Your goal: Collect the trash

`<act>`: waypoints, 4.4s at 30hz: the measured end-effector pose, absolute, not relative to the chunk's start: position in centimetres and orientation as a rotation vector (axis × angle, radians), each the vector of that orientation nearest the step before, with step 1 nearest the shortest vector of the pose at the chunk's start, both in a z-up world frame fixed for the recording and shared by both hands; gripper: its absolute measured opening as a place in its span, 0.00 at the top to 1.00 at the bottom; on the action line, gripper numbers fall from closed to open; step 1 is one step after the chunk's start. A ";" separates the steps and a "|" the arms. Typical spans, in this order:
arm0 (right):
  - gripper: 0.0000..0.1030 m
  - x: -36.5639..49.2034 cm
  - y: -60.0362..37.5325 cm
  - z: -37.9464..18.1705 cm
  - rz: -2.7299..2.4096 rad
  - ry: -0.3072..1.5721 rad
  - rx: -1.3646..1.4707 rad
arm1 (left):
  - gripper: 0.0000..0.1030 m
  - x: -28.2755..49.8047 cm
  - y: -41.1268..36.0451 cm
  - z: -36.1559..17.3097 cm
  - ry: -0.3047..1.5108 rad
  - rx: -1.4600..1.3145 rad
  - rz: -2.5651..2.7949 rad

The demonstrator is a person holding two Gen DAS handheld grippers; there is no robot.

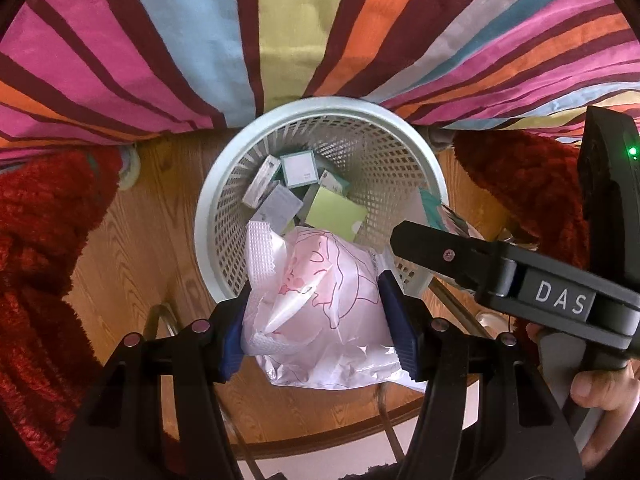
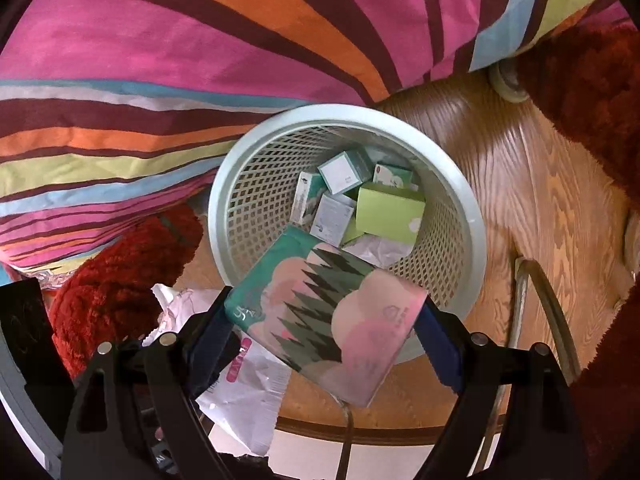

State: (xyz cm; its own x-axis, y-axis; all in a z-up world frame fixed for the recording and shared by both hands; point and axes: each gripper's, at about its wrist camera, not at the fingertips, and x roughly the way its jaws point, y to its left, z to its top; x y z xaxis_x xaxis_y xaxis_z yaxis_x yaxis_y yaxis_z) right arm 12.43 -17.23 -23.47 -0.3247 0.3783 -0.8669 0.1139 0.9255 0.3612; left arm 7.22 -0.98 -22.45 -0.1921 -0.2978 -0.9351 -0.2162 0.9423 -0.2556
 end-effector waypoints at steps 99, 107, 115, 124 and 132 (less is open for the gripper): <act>0.08 12.4 -17.3 -12.1 0.324 1.457 0.133 | 0.23 6.2 3.2 -14.2 1.475 -0.353 0.047; 0.08 11.6 -17.9 -7.5 0.334 1.261 0.073 | 0.23 5.6 2.0 -9.8 1.304 -0.213 0.051; 0.07 11.0 -18.0 -2.6 0.363 1.053 0.028 | 0.23 5.5 2.1 -4.8 1.133 -0.132 0.083; 0.07 10.7 -18.3 2.0 0.365 0.865 0.031 | 0.23 5.5 3.1 0.1 0.986 -0.167 0.108; 0.07 11.5 -18.5 2.9 0.343 0.809 0.022 | 0.23 6.5 3.2 1.5 0.947 -0.111 0.129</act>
